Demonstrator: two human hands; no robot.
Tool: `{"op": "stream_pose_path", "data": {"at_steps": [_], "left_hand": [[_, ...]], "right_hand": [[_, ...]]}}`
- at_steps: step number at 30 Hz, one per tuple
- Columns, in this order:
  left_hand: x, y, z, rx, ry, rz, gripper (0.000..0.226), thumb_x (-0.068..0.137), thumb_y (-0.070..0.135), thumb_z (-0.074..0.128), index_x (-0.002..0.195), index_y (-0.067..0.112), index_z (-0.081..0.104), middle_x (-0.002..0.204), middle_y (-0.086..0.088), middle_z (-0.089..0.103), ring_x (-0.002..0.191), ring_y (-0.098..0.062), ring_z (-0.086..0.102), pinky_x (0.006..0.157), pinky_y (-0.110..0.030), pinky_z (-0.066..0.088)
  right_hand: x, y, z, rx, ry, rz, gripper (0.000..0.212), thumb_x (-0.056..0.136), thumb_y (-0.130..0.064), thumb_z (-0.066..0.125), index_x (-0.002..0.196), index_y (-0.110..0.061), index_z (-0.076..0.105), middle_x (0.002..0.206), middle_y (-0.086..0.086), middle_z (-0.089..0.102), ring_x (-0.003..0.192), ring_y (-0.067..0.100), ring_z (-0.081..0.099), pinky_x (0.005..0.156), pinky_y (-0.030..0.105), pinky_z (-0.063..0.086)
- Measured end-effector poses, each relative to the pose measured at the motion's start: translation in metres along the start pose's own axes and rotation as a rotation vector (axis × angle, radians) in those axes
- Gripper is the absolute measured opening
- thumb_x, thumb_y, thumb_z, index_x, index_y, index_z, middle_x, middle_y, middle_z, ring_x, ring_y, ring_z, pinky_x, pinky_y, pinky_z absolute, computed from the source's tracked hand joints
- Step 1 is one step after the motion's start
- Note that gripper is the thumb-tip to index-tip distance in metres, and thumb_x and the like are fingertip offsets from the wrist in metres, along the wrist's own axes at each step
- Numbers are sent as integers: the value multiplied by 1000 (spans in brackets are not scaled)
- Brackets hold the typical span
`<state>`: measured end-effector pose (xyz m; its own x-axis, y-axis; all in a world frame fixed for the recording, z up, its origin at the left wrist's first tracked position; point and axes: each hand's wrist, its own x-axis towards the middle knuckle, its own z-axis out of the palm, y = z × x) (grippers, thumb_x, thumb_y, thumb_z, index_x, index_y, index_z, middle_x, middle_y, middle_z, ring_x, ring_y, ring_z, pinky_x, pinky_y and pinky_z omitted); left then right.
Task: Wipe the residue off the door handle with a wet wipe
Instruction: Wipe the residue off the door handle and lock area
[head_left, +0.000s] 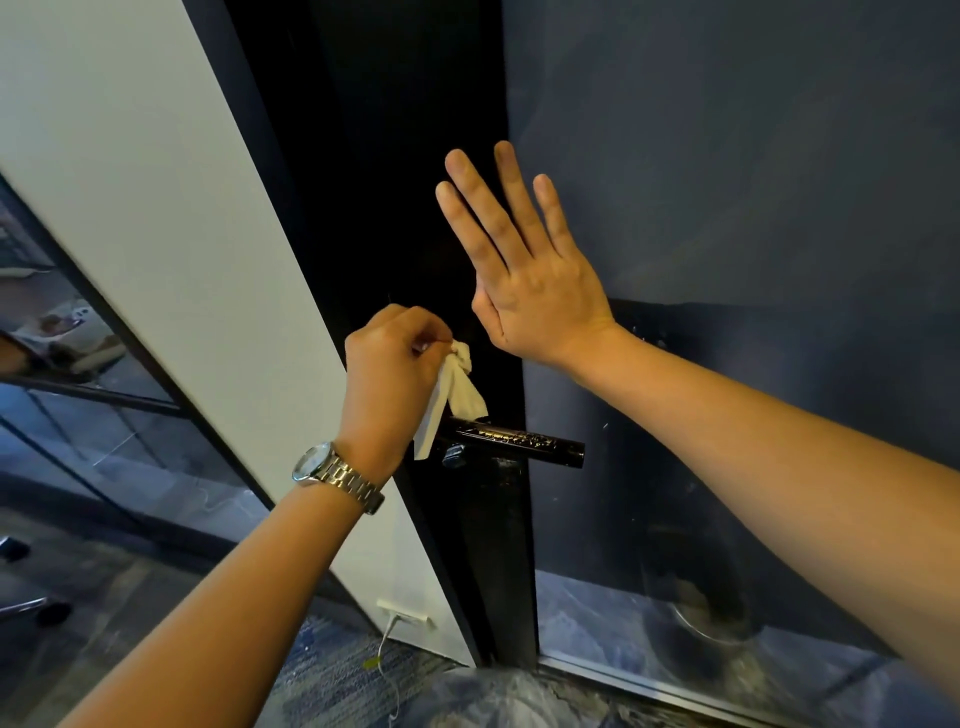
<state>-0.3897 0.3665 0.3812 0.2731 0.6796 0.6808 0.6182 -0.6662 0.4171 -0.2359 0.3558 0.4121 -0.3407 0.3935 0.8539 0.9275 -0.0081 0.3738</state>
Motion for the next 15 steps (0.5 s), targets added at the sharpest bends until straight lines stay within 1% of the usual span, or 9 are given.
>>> {"op": "stream_pose_path", "data": {"at_steps": [2,4,5,6,8,10,12,13,15], "left_hand": [[-2,-3,2,-1,-9,-53,8,83,8,63,86,4,69,87,-9,67,77,-10,57,69,-1,39],[1,-4,4,-43,-14,-71,7,83,5,62,85,1,68,87,-13,67,78,-20,62,74,-10,40],[4,-2,3,-41,-24,-83,7,83,4,62,84,1,68,87,-14,67,79,-21,62,74,-15,42],[5,0,1,-15,-33,-100,8,84,4,61,85,0,68,88,-13,67,79,-18,61,74,-18,43],[5,-1,-2,27,-45,-133,10,86,5,58,88,-1,67,90,-15,67,77,-16,57,72,-21,44],[1,-5,-4,39,-86,-199,12,88,3,55,92,-3,65,90,-20,66,73,-21,57,64,-24,44],[-5,-9,-2,53,-150,-272,14,88,2,54,96,-5,63,88,-21,64,71,-22,56,57,-20,42],[-6,-11,-1,58,-174,-292,15,88,1,54,97,-5,62,88,-21,63,73,-23,57,58,-20,42],[-5,-12,-1,85,-170,-281,12,86,-1,54,93,-5,62,89,-22,65,78,-30,61,66,-27,44]], "right_hand": [[0,0,0,8,0,0,61,82,-14,47,142,-6,35,146,14,39,135,39,33,112,47,21],[0,-1,0,5,2,1,61,82,-13,47,141,-6,35,146,14,40,135,39,34,112,47,22],[0,-1,0,5,2,1,61,82,-13,47,141,-6,35,146,14,40,135,39,34,112,47,23],[0,-1,-1,8,2,2,61,82,-13,47,141,-6,35,146,14,40,135,39,34,112,47,23],[0,0,-2,16,1,2,61,82,-13,47,141,-6,35,146,14,39,135,39,34,112,47,22],[0,0,-2,21,-2,0,60,83,-13,46,142,-5,35,147,14,39,136,39,32,113,47,20],[-1,0,-1,13,-7,-3,61,83,-14,46,142,-6,35,147,14,38,136,39,32,113,47,20],[0,0,-1,6,-9,-2,61,82,-14,46,142,-6,35,147,14,38,136,39,32,113,47,20],[0,-1,0,-2,-8,6,61,82,-14,47,142,-6,35,147,14,38,136,39,32,113,47,19]]}}
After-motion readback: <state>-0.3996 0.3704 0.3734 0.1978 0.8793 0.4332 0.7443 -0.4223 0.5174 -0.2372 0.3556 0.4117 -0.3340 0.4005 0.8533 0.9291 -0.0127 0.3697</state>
